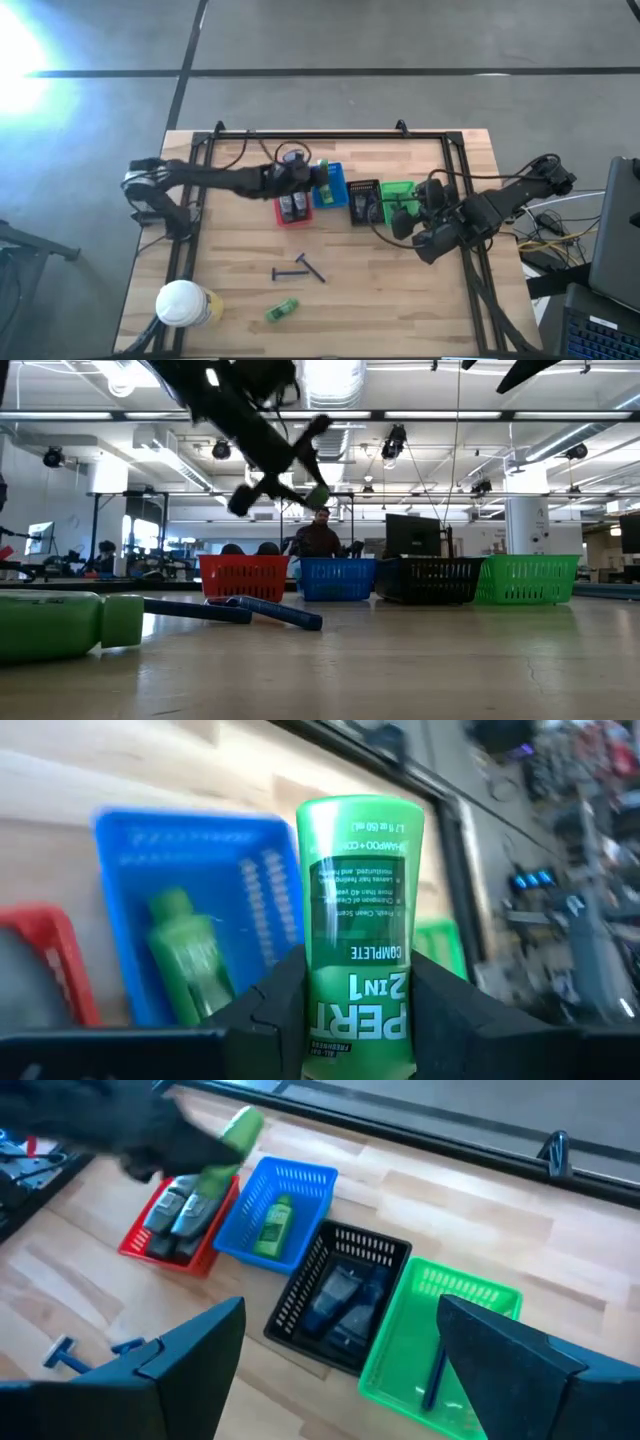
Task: Pick & Place Travel size toiletries
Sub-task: Put the green shampoo into the blue bin
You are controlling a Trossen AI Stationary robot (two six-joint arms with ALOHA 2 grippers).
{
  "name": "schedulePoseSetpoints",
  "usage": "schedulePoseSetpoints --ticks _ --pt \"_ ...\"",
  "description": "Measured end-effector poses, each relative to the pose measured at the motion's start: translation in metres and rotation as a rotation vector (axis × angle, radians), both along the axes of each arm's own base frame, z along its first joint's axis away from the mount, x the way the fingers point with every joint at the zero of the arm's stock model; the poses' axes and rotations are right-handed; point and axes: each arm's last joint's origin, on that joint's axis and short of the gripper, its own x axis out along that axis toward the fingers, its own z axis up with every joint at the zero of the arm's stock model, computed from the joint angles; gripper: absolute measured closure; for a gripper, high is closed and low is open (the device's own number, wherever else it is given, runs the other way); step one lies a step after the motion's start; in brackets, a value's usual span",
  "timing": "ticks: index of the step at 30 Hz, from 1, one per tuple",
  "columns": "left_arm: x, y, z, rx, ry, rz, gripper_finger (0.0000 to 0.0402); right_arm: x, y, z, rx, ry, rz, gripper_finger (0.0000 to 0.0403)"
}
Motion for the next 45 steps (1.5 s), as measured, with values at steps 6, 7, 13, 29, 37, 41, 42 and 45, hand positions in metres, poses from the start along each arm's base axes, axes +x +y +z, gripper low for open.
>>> schedulePoseSetpoints --ticks 6,7,13,29,37,41,42,45 --pt "0.025 0.026 -0.024 -0.059 0.047 0.017 0.0252 -0.009 -0.002 -0.003 0.014 -0.012 -0.007 0.0083" --pt "0.030 0.028 -0.027 -0.052 0.061 0.007 0.0244 -0.010 -0.003 -0.004 0.017 -0.014 -0.013 0.0085" --pt "0.054 0.031 -0.031 -0.083 0.150 -0.040 0.0189 -0.016 -0.006 -0.010 0.048 -0.046 -0.063 0.0101" --pt "0.022 -0.060 0.058 0.208 0.288 -0.777 0.0168 -0.018 -0.007 -0.011 0.016 0.022 0.003 0.0100" --pt "-0.040 -0.164 0.052 0.297 0.644 -1.091 0.0168 -0.012 -0.004 -0.014 -0.026 0.070 0.081 0.0079" --pt "-0.051 -0.209 0.034 0.239 0.638 -1.098 0.0167 -0.005 -0.002 -0.017 -0.052 0.095 0.122 0.0069" --pt "-0.052 -0.218 0.030 0.212 0.633 -1.083 0.0167 -0.004 -0.001 -0.018 -0.057 0.102 0.130 0.0066" --pt "-0.056 -0.246 0.017 0.159 0.621 -1.051 0.0167 0.003 0.002 -0.022 -0.075 0.129 0.161 0.0058"
